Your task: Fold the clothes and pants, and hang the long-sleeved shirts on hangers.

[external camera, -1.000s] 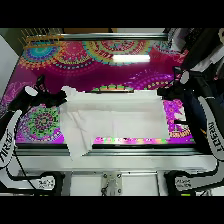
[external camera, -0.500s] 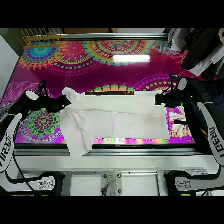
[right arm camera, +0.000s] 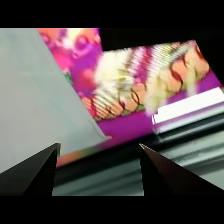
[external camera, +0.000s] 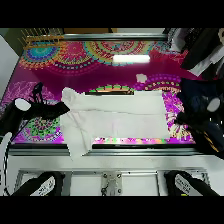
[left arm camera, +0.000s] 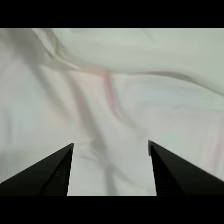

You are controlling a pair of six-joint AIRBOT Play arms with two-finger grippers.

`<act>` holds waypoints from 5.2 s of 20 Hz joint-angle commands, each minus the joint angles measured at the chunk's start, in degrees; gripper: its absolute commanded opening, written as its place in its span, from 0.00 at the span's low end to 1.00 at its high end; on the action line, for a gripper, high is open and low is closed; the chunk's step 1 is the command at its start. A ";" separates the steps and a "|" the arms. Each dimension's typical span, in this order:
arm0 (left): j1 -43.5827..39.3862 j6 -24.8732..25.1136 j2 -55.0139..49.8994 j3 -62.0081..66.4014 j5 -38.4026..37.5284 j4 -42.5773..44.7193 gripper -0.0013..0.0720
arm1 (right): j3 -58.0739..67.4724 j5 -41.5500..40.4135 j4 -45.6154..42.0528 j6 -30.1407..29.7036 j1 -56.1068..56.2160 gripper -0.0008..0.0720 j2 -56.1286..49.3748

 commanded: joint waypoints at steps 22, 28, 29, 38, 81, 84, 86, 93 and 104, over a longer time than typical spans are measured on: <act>9.20 -5.97 7.32 -13.66 -9.88 7.39 0.70 | -22.71 -27.76 21.86 -1.97 6.03 0.02 4.28; 8.87 -6.82 7.30 -23.56 -2.69 3.48 0.70 | -22.71 -27.78 21.90 -1.95 6.03 0.02 4.28; 7.48 -6.84 7.26 -24.37 -1.60 3.15 0.70 | -22.71 -27.78 21.90 -1.95 6.03 0.03 4.28; -2.64 -8.81 7.28 -24.87 1.62 2.75 0.67 | -22.62 -27.69 21.88 -1.97 6.03 0.02 4.31; -0.02 -1.03 -31.71 40.04 -14.86 -1.64 0.77 | 32.35 -17.09 20.74 -12.87 8.39 0.87 -28.11; -0.79 -1.36 -27.41 40.33 -15.34 -1.64 0.77 | 32.83 -11.80 20.79 -20.59 3.61 0.87 -25.49; -2.97 -1.31 -23.39 36.70 -13.31 -1.64 0.27 | 32.26 -5.86 20.81 -25.40 -1.86 0.87 -25.46; -18.05 -4.42 -17.57 25.81 -3.48 -1.73 0.03 | 29.57 0.46 26.64 -35.60 -13.66 0.87 -34.80; -31.76 -5.97 -30.69 40.22 -2.95 -1.79 0.03 | 29.59 1.62 35.28 -40.39 -5.66 0.86 -44.35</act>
